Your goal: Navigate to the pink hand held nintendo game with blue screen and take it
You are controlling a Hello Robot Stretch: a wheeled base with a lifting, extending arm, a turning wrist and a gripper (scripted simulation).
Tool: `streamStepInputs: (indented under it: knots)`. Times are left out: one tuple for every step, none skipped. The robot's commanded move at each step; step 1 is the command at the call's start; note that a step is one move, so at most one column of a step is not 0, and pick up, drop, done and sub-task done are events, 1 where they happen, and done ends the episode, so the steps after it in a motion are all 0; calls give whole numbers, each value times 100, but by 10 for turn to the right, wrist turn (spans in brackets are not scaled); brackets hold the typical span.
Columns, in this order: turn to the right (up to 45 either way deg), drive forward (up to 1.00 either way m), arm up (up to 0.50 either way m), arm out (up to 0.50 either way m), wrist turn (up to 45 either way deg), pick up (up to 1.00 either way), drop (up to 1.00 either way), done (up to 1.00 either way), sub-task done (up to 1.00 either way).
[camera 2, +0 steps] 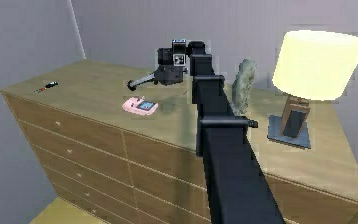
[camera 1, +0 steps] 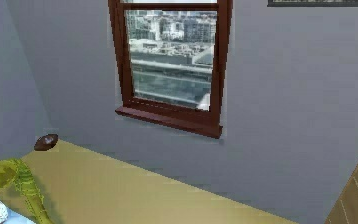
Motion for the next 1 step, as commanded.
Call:
streamStepInputs:
  knots:
    - [0,0,-12,0,0,0,0,0,0]
